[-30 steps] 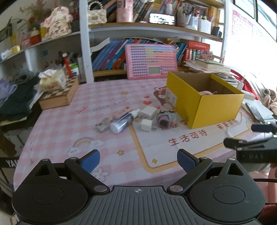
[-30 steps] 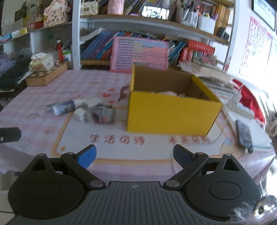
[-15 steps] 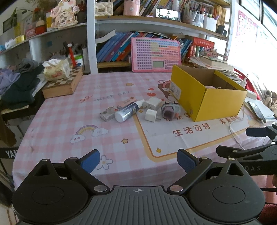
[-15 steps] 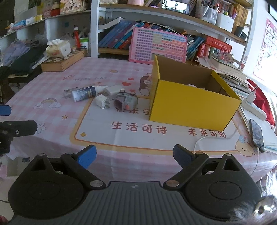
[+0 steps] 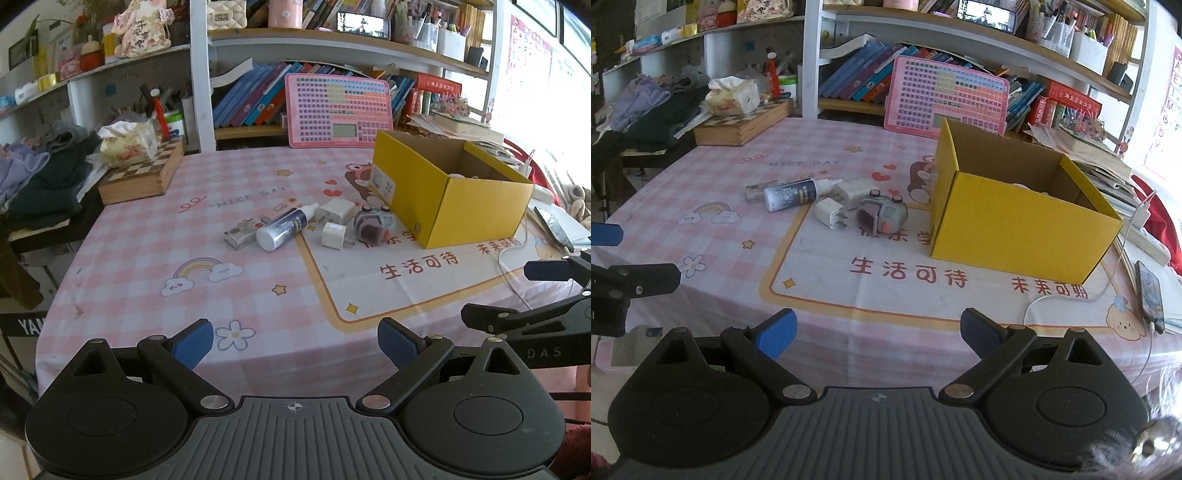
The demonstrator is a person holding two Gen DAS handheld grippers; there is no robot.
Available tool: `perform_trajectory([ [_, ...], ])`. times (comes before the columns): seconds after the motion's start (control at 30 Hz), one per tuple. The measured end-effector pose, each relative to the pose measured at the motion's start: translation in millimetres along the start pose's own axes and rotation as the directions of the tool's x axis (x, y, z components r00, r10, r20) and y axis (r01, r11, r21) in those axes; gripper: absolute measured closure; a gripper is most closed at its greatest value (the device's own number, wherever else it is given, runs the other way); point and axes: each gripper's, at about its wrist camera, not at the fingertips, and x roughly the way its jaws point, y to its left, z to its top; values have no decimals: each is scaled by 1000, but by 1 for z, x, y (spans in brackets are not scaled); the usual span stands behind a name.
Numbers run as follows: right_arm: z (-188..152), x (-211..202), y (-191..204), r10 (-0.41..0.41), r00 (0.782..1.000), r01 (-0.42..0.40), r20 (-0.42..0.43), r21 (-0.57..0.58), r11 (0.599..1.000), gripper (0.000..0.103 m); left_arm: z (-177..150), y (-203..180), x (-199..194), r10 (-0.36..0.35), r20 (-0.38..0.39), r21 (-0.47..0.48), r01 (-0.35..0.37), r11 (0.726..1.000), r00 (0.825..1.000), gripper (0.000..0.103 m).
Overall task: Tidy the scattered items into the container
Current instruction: 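Move both tools toward the spray bottle and charger plugs on the tablecloth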
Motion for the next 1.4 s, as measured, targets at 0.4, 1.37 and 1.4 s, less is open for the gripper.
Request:
perform_trajectory([
  [0.4, 3, -1, 12, 13, 1000, -13, 12, -29, 999, 7, -2, 13, -3, 13, 1, -28, -13, 1000, 1000, 5],
  [1.37, 29, 38, 10, 38, 999, -38, -14, -54, 998, 17, 13, 13, 29, 8, -15, -7, -8, 1000, 1000, 5],
  [1.4, 31, 40, 10, 39, 999, -40, -13, -57, 998, 18, 15, 13, 31, 7, -13, -6, -7, 1000, 1000, 6],
])
